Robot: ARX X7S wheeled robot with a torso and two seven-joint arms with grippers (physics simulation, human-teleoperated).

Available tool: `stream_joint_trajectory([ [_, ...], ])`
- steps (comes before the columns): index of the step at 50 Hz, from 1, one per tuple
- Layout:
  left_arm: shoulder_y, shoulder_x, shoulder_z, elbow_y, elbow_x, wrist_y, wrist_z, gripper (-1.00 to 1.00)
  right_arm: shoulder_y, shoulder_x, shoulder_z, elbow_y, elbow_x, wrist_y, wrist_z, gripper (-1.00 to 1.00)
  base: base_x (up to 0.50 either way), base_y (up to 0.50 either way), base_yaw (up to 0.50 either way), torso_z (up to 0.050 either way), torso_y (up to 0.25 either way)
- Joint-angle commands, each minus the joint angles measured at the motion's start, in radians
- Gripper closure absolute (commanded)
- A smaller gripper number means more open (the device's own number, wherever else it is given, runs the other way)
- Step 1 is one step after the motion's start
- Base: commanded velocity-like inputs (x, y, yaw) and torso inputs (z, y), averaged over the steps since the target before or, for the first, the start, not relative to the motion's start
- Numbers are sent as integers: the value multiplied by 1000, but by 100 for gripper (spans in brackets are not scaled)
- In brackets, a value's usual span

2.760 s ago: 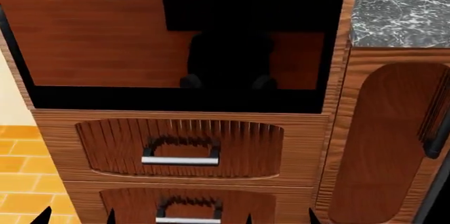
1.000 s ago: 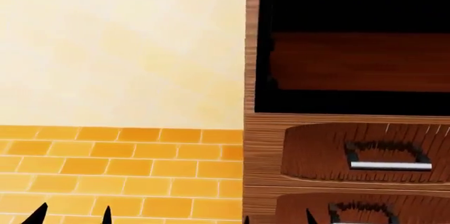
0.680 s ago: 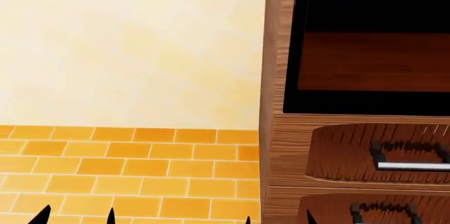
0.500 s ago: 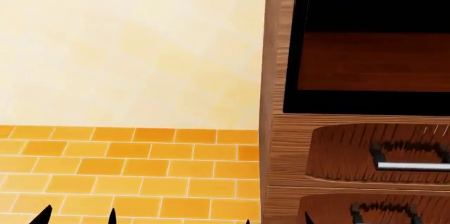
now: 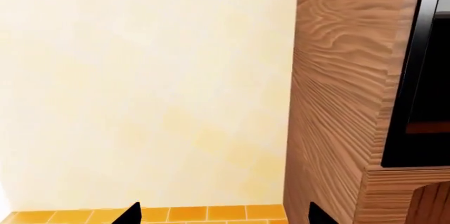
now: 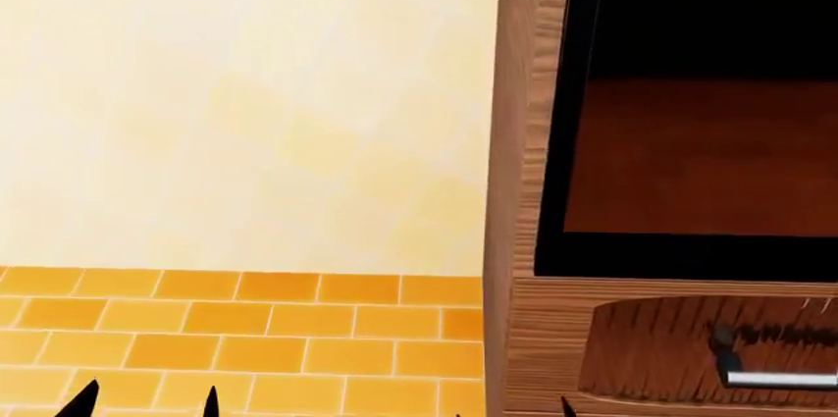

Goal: Close the microwave door

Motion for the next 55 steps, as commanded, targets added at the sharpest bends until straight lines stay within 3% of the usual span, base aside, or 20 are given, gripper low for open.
stream_joint_trajectory([
  [1, -1, -4, 6, 0, -4, 1, -6, -100, 6, 5, -16, 4, -14, 3, 10, -100, 500, 0, 0, 0, 0],
  [11, 0, -7, 11, 1, -7, 4, -11, -100, 14, 9, -28, 35, -22, -34, 18, -100, 484, 0, 0, 0, 0],
  [20, -3, -11, 15, 2, -9, 3, -15, -100, -8, 25, -55, -7, -93, -71, 64, -100, 0, 0, 0, 0, 0],
  [24, -6, -11, 18, -2, -8, 3, -18, -100, -56, 47, -83, -142, -227, -69, 137, -100, 0, 0, 0, 0, 0],
  [25, -23, -52, -17, -16, -53, 4, 21, -100, -72, 50, -88, -201, -273, -40, 152, -100, 0, 0, 0, 0, 0],
  [26, -7, -12, 19, -2, -8, 2, -19, -100, -84, 59, -102, -250, -316, -28, 152, -100, 0, 0, 0, 0, 0],
  [29, -11, -11, 23, -3, -3, -3, -24, -100, -127, 64, -123, -414, -440, 58, 149, -100, 0, 0, 0, 0, 0],
  [40, -18, -14, 31, -1, -1, -13, -33, -100, -183, 78, -167, -621, -565, 124, 114, -100, 0, 0, 0, 0, 0],
  [48, -21, -18, 31, -3, -9, -12, -33, -100, -166, 33, -224, -803, -732, 244, -11, -100, 0, 0, 0, 0, 0],
  [55, -21, -20, 33, -6, -13, -7, -35, -100, 28, -99, -290, -953, -973, 375, -303, -100, 0, 0, 0, 0, 0],
])
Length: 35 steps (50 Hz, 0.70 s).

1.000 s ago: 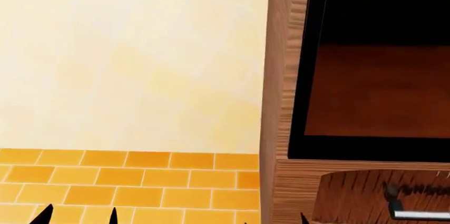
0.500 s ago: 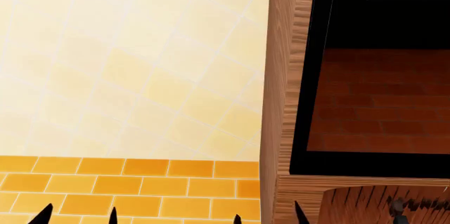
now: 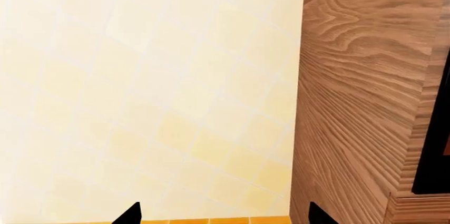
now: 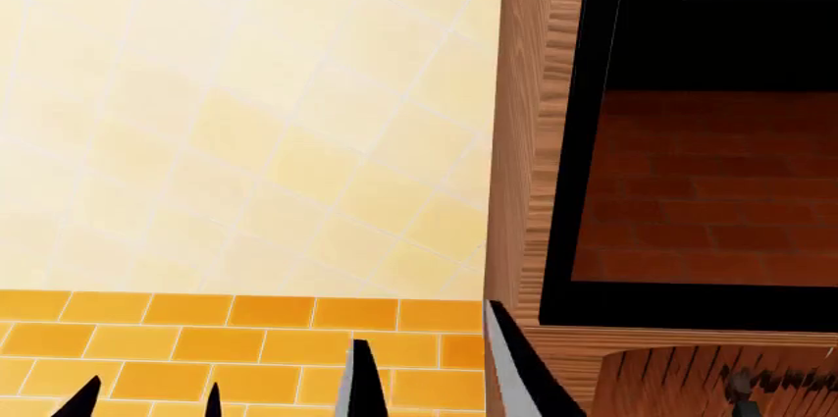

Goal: Close the microwave door

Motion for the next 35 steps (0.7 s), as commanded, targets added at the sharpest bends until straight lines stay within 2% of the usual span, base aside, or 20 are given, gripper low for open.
stream_joint_trajectory([
  [1, -3, -3, 4, -5, -5, 3, -4, -100, 158, -124, -78, -228, -285, 164, -283, -100, 0, 0, 0, 0, 0],
  [5, -10, -2, 6, -15, -7, 6, -3, -100, 262, -206, -102, -305, -384, 243, -456, -100, 0, 0, 0, 0, 0],
  [11, -13, -4, 8, -11, -9, 1, -6, -100, 296, -216, -172, -312, -426, 247, -417, -100, 0, 0, 0, 0, 0],
  [19, -13, -8, 12, -7, -11, -1, -10, -100, 414, -216, -313, -312, -565, 380, -464, -100, 0, 0, 0, 0, 0],
  [24, -13, -9, 15, -7, -11, 0, -12, -100, 567, -216, -499, -312, -726, 577, -545, -100, 0, 0, 0, 0, 0],
  [25, -13, -9, 15, -8, -11, 0, -13, -100, 626, -216, -580, -312, -806, 665, -577, -100, 0, 0, 0, 0, 0],
  [26, -13, -9, 16, -9, -12, 2, -13, -100, 776, -209, -730, -312, -956, 815, -724, -100, 0, 0, 0, 0, 0],
  [27, -12, -10, 15, -8, -13, 2, -13, -100, 886, -162, -880, -311, -1106, 965, -791, -100, 0, 0, 0, 0, 0],
  [28, -12, -11, 16, -7, -13, 2, -14, -100, 918, -147, -1005, -311, -1241, 1115, -812, -100, 0, 0, 0, 0, 0],
  [35, -12, -13, 19, -5, -14, 1, -17, -100, 941, -135, -1044, -301, -1286, 1150, -828, -100, 0, 0, 0, 0, 0],
])
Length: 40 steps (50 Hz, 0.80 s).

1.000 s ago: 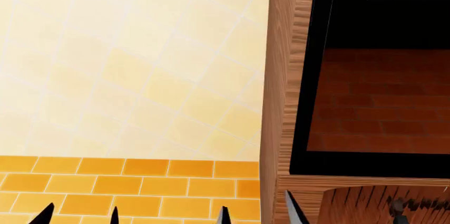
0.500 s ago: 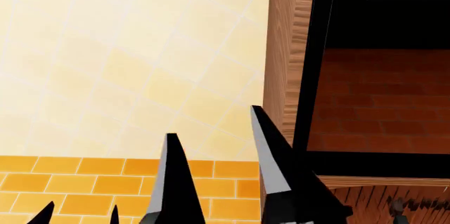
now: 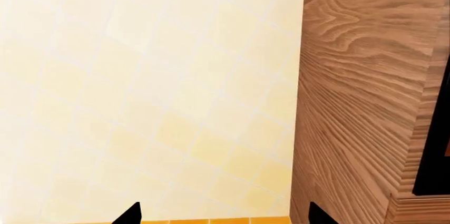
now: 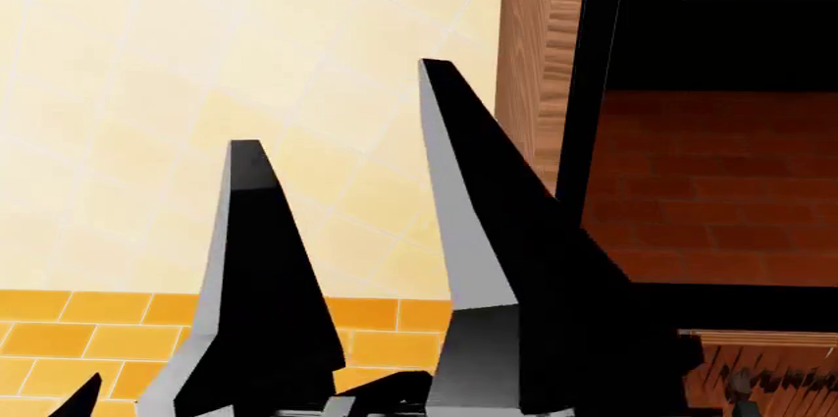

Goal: Close the microwave door

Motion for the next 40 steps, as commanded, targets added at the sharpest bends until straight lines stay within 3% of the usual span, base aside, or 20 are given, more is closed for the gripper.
stream_joint_trajectory([
  [1, -1, -4, 4, 2, -4, 0, -5, -100, 238, 31, -331, -5, -339, 347, -166, -100, 0, 0, 0, 0, 0],
  [8, 0, -6, 6, 1, -6, 2, -7, -100, 258, 51, -362, 8, -352, 351, -155, -100, 71, -3, 0, 0, 0],
  [32, -6, -13, 18, 3, -10, -1, -16, -100, 268, 36, -367, 13, -372, 343, -180, -100, 494, -69, 0, 0, 1],
  [40, -8, -14, 21, 2, -13, 0, -19, -100, 260, 17, -329, 10, -386, 324, -218, -100, 0, 0, 0, 0, 0],
])
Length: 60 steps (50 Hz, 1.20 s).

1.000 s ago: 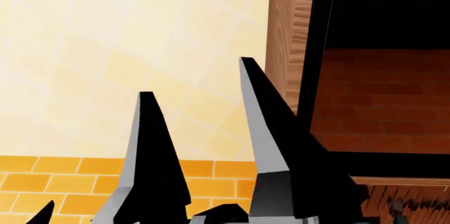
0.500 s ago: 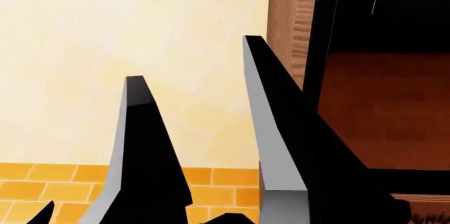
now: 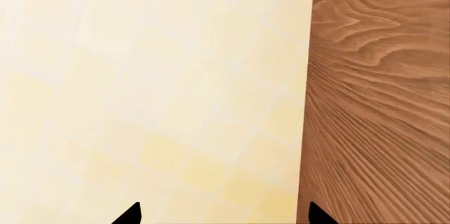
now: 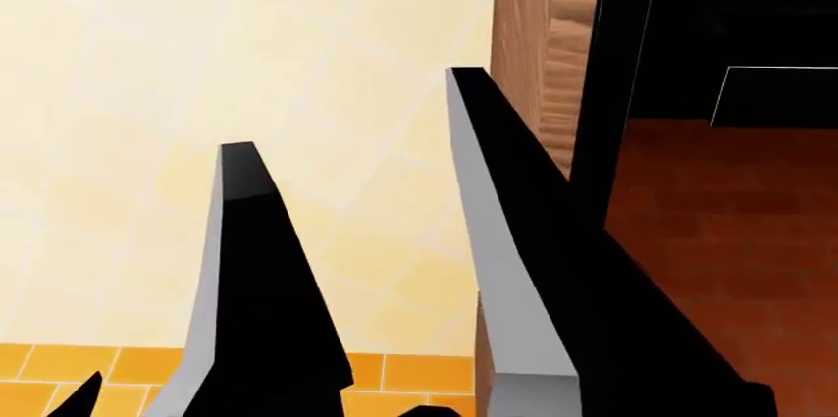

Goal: Close the microwave door

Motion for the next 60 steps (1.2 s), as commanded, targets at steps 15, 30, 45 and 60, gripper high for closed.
stream_joint_trajectory([
  [15, -4, -8, 10, 1, -6, -2, -10, -100, 125, -86, 273, 17, -84, -95, -349, -100, 0, 0, 0, 0, 0],
  [30, -3, -10, 17, -5, -9, 7, -17, -100, 420, -86, 303, 136, -226, 92, -707, -100, 0, 0, 0, 0, 0],
  [45, -5, -16, 21, -2, -13, 5, -24, -100, 507, -86, 410, 151, -121, 92, -748, -100, 0, 0, 0, 0, 0],
  [60, -12, -32, 18, 13, -29, -15, -25, -100, 640, -86, 564, 182, 64, 92, -737, -100, 0, 0, 0, 0, 0],
])
